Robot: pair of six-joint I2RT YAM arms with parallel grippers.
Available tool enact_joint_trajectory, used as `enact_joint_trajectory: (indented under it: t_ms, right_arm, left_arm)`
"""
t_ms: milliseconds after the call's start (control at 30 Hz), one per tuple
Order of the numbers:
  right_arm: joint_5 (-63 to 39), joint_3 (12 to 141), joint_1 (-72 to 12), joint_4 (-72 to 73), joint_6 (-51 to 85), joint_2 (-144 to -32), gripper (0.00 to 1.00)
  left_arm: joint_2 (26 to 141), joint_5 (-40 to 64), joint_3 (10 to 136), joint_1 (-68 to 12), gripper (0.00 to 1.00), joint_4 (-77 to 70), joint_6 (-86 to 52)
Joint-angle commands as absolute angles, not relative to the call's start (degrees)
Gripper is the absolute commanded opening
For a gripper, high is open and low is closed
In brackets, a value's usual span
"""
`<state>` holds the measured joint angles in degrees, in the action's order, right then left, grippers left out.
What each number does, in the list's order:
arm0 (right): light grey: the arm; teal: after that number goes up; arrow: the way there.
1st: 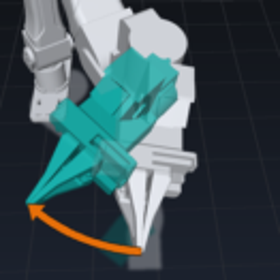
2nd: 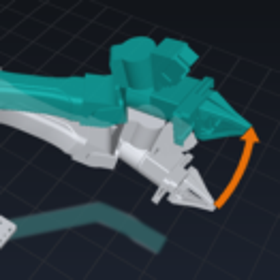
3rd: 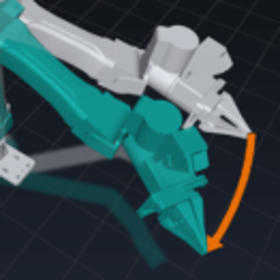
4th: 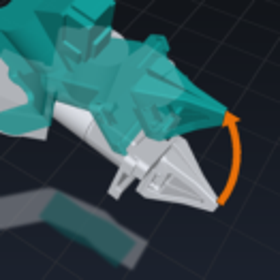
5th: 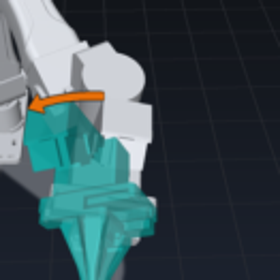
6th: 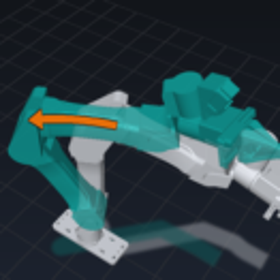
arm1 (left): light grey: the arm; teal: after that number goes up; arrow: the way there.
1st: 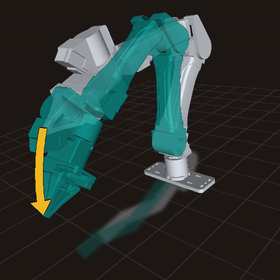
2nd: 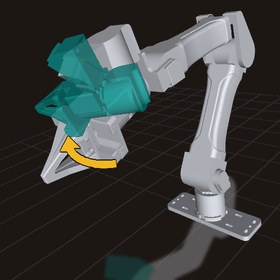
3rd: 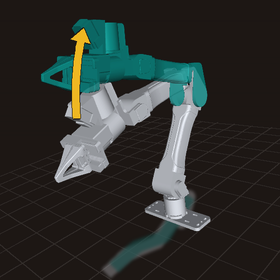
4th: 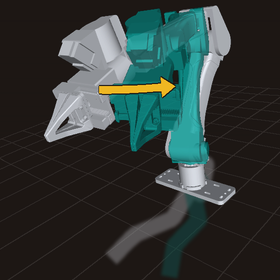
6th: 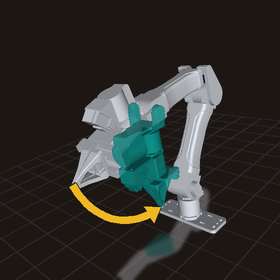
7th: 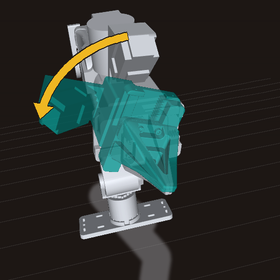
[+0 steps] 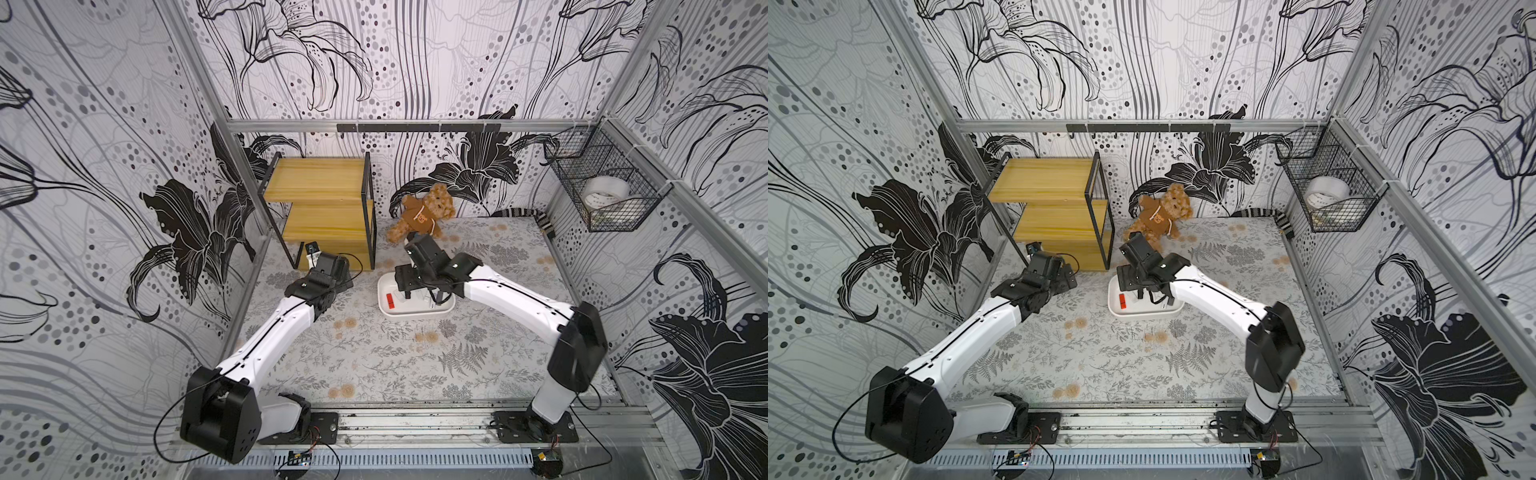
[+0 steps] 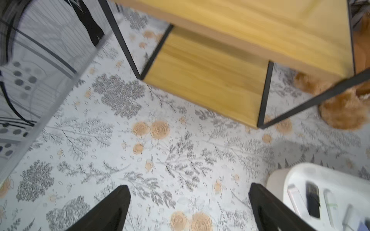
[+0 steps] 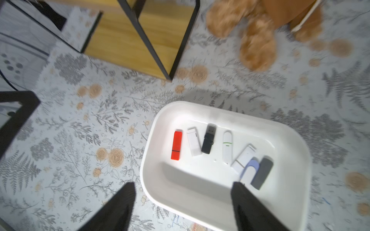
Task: Put the usb flash drive into the storage box
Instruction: Reset both arms
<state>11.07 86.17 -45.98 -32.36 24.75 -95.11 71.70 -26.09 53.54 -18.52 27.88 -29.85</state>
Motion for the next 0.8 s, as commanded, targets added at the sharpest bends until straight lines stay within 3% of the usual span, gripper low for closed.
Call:
enact_joint_trajectory:
  t_ms: [0, 133, 267, 400, 467, 600, 700, 767]
  right_arm:
    - [19.9, 79.9, -43.7, -32.0, 22.6, -88.3, 0.97]
    - [24.7, 68.7, -37.2, -29.9, 21.3, -79.5, 0.95]
    - [27.4, 57.2, -28.8, -24.5, 22.8, -71.3, 0.95]
    - [35.0, 45.9, -25.8, -15.3, 23.5, -63.7, 0.95]
    - [40.7, 40.4, -25.7, -8.7, 22.2, -61.1, 0.95]
    - [46.2, 30.1, -25.7, 7.8, 12.9, -58.6, 0.95]
    - [50.2, 24.3, -25.6, 17.1, 8.9, -58.4, 0.95]
    - [49.3, 18.2, -24.1, 29.1, 4.5, -57.3, 0.95]
  left_arm:
    - [67.5, -35.1, 44.8, -18.0, 0.98, 7.8, -24.2]
    - [61.2, -37.5, 27.9, -18.0, 0.98, -19.5, -16.7]
    - [59.5, -39.5, 19.9, -17.8, 0.98, -30.8, -10.5]
    - [59.6, -38.9, 7.7, -17.6, 0.97, -56.9, -5.4]
    - [64.3, -34.0, 2.1, -15.9, 0.98, -72.3, -3.2]
    - [83.8, -29.3, 4.2, -13.6, 0.98, -88.3, 0.4]
    - [80.7, -22.0, 4.6, -9.8, 0.98, -80.2, -4.5]
    - [87.4, -23.6, 5.4, -9.3, 0.97, -88.1, -2.3]
